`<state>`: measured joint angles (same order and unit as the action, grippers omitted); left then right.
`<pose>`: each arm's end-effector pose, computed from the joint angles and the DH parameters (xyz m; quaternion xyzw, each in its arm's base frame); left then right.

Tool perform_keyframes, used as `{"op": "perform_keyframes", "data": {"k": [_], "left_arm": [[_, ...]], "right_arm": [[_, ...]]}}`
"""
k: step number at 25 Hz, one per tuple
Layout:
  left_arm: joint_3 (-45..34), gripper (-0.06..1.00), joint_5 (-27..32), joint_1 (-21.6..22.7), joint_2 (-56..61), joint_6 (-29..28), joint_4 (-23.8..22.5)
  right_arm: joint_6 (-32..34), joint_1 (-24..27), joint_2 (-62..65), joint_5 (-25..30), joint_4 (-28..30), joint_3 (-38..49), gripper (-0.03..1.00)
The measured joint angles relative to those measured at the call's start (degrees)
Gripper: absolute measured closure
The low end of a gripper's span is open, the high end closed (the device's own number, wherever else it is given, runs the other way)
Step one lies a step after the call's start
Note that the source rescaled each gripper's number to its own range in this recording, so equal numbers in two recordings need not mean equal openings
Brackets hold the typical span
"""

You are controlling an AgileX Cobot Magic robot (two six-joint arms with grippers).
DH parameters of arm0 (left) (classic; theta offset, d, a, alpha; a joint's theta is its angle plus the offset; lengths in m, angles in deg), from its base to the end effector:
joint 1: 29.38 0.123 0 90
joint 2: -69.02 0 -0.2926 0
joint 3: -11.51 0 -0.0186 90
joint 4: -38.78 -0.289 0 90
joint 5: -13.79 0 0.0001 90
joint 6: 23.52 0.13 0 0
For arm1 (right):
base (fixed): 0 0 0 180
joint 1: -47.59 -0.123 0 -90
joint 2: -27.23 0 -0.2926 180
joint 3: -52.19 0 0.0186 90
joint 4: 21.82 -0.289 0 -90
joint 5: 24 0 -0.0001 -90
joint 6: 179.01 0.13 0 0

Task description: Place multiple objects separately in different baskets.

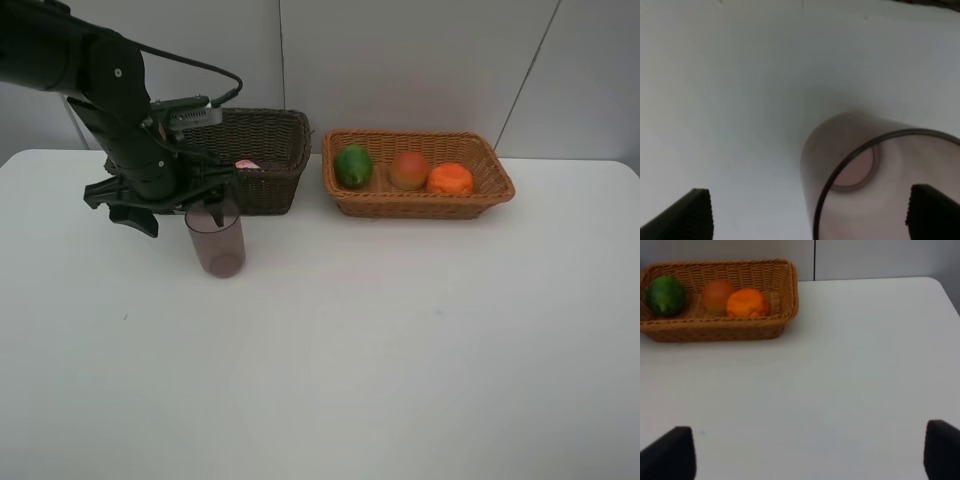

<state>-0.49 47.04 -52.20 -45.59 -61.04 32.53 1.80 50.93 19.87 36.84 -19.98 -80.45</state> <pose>0.3808 -0.1518 0.1099 -0.0864 0.9801 -0.0554 0.1697 0.0519 -0.0067 0.2865 0.0315 0.8453 -0.0278 0.5326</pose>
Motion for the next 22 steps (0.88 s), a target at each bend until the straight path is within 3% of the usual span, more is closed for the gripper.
{"op": "perform_keyframes", "data": {"k": [16, 19, 22], "left_arm": [[-0.3, -0.02, -5.4, 0.8, -4.4, -0.2, 0.2], [-0.3, 0.15, -5.4, 0.8, -5.5, -0.3, 0.2], [-0.3, 0.43, -5.1, 0.8, -6.2, -0.3, 0.2]], "right_arm": [[0.0, 0.0, 0.0, 0.0, 0.0, 0.0, -0.02], [0.0, 0.0, 0.0, 0.0, 0.0, 0.0, -0.02], [0.0, 0.0, 0.0, 0.0, 0.0, 0.0, -0.02]]}}
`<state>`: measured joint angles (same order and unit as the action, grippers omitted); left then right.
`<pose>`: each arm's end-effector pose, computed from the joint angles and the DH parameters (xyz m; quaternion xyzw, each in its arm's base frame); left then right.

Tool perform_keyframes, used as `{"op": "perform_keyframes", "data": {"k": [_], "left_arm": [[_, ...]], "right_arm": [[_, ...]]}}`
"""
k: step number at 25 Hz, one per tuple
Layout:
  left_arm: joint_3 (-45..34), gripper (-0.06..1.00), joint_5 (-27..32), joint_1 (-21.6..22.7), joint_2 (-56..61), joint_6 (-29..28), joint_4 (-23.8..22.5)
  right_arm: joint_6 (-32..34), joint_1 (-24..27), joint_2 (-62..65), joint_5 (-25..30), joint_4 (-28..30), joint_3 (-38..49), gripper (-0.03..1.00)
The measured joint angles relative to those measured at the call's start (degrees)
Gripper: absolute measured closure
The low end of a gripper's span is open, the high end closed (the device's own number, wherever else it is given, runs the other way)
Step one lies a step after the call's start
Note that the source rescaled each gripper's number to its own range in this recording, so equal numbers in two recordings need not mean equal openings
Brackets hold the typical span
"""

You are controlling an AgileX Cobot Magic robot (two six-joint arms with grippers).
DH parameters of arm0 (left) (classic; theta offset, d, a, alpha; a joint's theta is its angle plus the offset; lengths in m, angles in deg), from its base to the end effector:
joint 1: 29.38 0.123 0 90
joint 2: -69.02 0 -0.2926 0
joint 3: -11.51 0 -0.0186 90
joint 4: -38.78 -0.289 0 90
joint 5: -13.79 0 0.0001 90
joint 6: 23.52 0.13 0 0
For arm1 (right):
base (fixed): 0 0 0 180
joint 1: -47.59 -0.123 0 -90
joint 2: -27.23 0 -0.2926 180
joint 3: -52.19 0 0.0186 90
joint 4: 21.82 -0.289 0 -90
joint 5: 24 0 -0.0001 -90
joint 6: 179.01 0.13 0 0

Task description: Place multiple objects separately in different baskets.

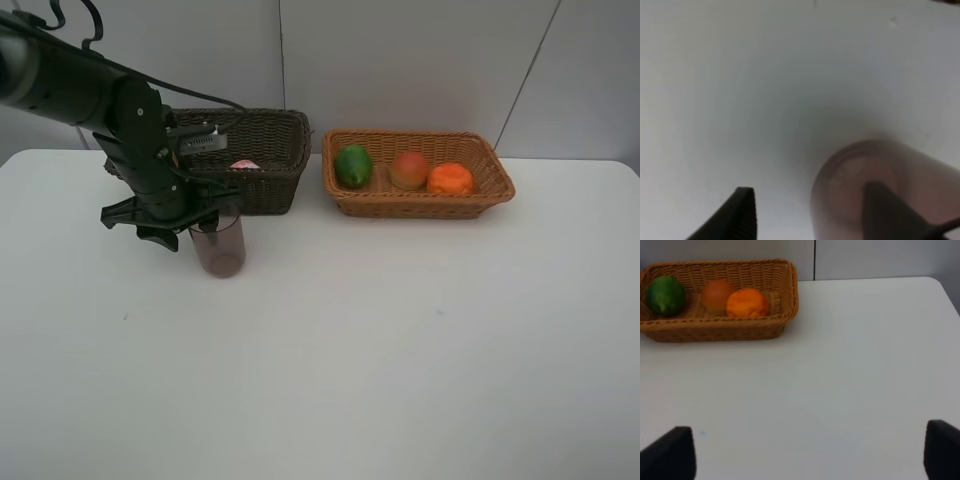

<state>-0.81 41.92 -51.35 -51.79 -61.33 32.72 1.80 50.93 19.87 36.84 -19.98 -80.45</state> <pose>0.3877 -0.1494 0.0674 -0.0942 0.9817 -0.0531 0.1570 0.0519 -0.0067 0.2865 0.0315 0.8453 -0.0278 0.5326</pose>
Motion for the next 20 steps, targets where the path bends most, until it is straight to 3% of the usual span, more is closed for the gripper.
{"op": "perform_keyframes", "data": {"k": [4, 7, 20], "left_arm": [[0.0, 0.77, 0.2, 0.0, -0.1, 0.0, 0.0], [0.0, 0.94, 0.2, 0.0, -0.1, 0.0, 0.1], [0.0, 0.94, 0.6, 0.0, -0.1, -0.1, 0.1]], "right_arm": [[0.0, 0.0, 0.0, 0.0, 0.0, 0.0, -0.02], [0.0, 0.0, 0.0, 0.0, 0.0, 0.0, -0.02], [0.0, 0.0, 0.0, 0.0, 0.0, 0.0, -0.02]]}}
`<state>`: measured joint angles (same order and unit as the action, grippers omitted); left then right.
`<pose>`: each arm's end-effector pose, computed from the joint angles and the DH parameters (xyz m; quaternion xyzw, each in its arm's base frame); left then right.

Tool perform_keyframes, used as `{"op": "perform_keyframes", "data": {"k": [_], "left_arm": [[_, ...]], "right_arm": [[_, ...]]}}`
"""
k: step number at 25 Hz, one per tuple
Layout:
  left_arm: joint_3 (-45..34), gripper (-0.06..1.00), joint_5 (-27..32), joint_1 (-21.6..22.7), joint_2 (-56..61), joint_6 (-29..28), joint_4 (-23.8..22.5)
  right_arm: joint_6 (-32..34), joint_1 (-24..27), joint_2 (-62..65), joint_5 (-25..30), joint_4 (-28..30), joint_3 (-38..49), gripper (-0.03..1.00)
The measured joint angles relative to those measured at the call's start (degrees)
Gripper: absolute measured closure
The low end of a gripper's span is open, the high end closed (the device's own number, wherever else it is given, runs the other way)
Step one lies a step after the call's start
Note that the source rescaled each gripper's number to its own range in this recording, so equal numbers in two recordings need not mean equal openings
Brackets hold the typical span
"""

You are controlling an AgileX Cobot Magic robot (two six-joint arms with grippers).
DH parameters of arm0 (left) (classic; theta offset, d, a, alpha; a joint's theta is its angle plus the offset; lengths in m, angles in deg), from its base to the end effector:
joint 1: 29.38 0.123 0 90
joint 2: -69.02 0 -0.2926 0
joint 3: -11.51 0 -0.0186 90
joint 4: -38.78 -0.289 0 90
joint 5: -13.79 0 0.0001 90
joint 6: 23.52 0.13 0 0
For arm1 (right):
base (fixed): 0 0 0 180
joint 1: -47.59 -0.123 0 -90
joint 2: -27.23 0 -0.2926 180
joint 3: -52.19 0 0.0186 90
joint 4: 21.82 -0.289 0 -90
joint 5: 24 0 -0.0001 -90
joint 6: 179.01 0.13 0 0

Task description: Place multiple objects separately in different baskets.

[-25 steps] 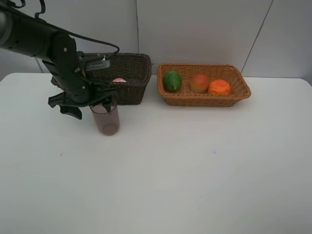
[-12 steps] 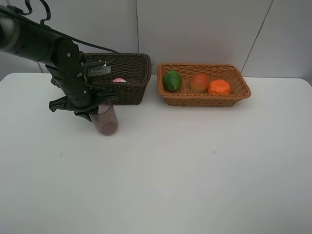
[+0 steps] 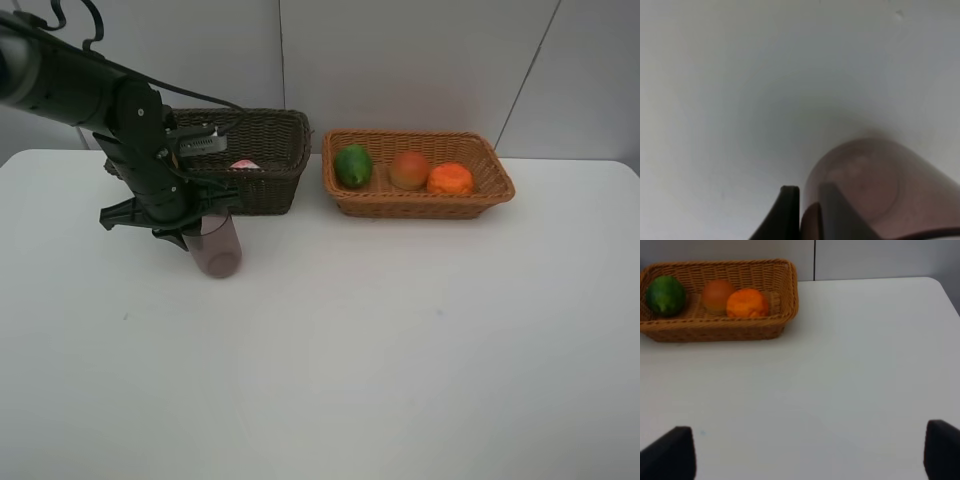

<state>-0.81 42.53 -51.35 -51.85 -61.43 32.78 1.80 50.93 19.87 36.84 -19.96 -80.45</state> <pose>0.3864 -0.1488 0.0665 -0.0958 0.9824 -0.0505 0.1519 0.0519 -0.0067 0.2865 0.0315 0.8453 -0.0280 0.5326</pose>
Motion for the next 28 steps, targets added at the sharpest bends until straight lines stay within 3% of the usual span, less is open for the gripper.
{"op": "perform_keyframes", "data": {"k": [10, 22, 28], "left_arm": [[0.0, 0.94, 3.5, 0.0, 1.8, 0.0, 0.1], [0.2, 0.94, 8.1, 0.0, 14.3, 0.2, -0.1], [8.8, 0.94, 10.8, 0.0, 15.6, 2.3, -5.3]], "right_arm": [[0.0, 0.0, 0.0, 0.0, 0.0, 0.0, -0.02], [0.0, 0.0, 0.0, 0.0, 0.0, 0.0, -0.02], [0.0, 0.0, 0.0, 0.0, 0.0, 0.0, -0.02]]}}
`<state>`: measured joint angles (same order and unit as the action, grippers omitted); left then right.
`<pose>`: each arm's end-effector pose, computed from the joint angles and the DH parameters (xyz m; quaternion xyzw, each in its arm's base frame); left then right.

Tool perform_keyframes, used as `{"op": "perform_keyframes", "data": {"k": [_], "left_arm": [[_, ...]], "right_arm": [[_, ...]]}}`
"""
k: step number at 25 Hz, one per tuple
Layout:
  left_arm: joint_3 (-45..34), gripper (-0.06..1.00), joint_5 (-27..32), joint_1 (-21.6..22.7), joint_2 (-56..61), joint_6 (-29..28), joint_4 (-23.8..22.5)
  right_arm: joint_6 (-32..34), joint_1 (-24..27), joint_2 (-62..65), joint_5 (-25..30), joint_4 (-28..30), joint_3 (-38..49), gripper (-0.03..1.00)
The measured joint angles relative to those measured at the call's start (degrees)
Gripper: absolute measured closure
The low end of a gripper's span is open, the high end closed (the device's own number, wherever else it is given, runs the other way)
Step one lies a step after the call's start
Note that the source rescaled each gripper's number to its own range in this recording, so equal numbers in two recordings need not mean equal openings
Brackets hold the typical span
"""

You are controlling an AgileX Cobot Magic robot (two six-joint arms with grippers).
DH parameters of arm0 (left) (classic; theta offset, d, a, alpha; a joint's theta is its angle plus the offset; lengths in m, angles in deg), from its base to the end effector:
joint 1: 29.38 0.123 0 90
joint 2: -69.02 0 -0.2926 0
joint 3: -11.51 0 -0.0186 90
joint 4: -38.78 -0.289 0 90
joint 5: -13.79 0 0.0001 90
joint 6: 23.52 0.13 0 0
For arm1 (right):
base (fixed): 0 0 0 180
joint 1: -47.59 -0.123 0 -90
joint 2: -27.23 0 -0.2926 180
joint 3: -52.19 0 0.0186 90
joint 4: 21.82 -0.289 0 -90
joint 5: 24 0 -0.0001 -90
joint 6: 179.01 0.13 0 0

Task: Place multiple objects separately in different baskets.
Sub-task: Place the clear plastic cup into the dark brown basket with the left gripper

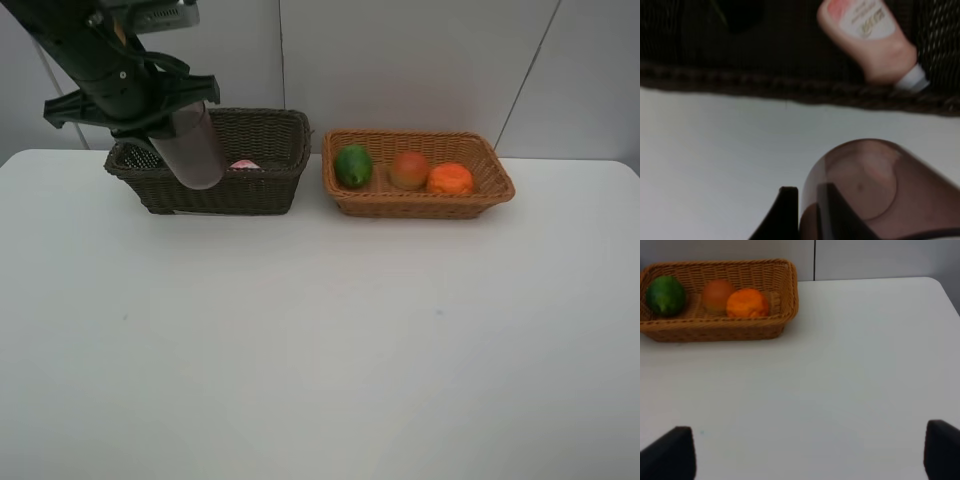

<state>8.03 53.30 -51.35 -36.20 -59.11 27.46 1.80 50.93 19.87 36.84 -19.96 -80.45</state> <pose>0.4006 -0.1441 0.2213 -0.0579 0.9570 -0.0601 0.2780 0.0519 -0.0067 0.2865 0.0315 0.8453 -0.0280 0.5326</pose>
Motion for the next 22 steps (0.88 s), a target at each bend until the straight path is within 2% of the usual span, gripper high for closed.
{"op": "perform_keyframes", "data": {"k": [6, 8, 15, 22], "left_arm": [[9.7, 0.94, -0.2, 0.0, -2.8, 1.0, -9.6], [11.4, 0.94, -2.3, 0.0, -4.6, 2.1, -11.3], [12.0, 0.94, -15.8, 0.2, -11.9, 5.9, -12.1], [12.0, 0.94, -24.3, 0.4, -20.1, 6.6, -12.1]], "right_arm": [[0.0, 0.0, 0.0, 0.0, 0.0, 0.0, -0.02], [0.0, 0.0, 0.0, 0.0, 0.0, 0.0, -0.02], [0.0, 0.0, 0.0, 0.0, 0.0, 0.0, -0.02], [0.0, 0.0, 0.0, 0.0, 0.0, 0.0, -0.02]]}}
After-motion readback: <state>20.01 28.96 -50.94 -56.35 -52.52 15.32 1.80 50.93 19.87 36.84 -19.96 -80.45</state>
